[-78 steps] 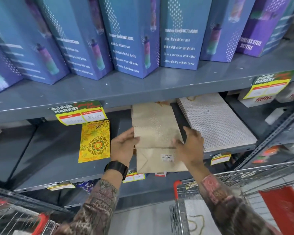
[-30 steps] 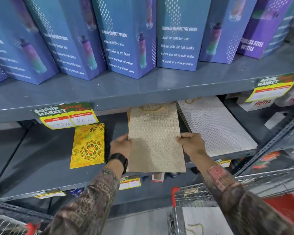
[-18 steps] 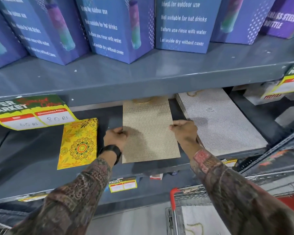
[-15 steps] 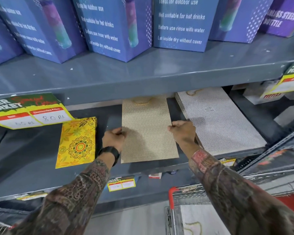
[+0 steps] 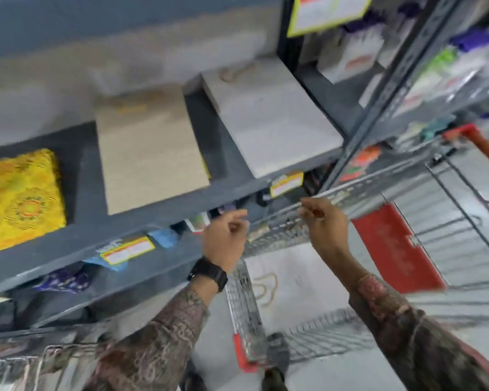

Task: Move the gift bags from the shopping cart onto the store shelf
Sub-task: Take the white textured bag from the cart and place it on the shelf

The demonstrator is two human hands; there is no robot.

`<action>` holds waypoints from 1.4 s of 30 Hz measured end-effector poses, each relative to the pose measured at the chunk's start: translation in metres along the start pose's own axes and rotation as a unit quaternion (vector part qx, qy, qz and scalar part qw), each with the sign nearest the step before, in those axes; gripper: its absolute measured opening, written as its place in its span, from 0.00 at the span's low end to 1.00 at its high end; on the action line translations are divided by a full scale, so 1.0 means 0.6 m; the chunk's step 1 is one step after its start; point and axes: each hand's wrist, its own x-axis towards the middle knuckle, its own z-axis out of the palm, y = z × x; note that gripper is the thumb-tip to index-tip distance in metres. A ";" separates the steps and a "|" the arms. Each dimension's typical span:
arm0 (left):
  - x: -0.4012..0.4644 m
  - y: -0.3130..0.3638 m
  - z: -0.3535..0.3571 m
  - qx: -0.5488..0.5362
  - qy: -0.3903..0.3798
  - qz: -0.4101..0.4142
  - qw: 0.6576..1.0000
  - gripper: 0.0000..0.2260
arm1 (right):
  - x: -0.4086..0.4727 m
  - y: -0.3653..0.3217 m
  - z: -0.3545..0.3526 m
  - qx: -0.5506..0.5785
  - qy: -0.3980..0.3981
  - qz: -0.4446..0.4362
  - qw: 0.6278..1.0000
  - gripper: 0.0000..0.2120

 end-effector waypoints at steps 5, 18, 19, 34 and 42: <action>-0.032 -0.097 0.160 0.005 -0.155 -0.183 0.971 0.17 | -0.016 0.200 -0.044 -0.077 -0.044 0.160 0.983 0.09; -0.006 -0.434 0.382 0.020 -0.018 -0.481 0.876 0.30 | 0.066 0.487 0.078 -0.376 -0.386 0.021 0.842 0.36; -0.009 -0.430 0.385 0.032 0.000 -0.482 0.876 0.31 | 0.074 0.499 0.093 -0.393 -0.393 0.003 0.831 0.38; -0.016 -0.403 0.383 0.123 0.020 -0.473 0.872 0.19 | 0.137 0.528 0.166 -0.434 -0.373 -0.087 0.815 0.24; -0.045 -0.285 0.319 0.075 0.029 -0.407 0.910 0.18 | 0.113 0.398 0.034 -0.227 -0.394 0.079 0.887 0.20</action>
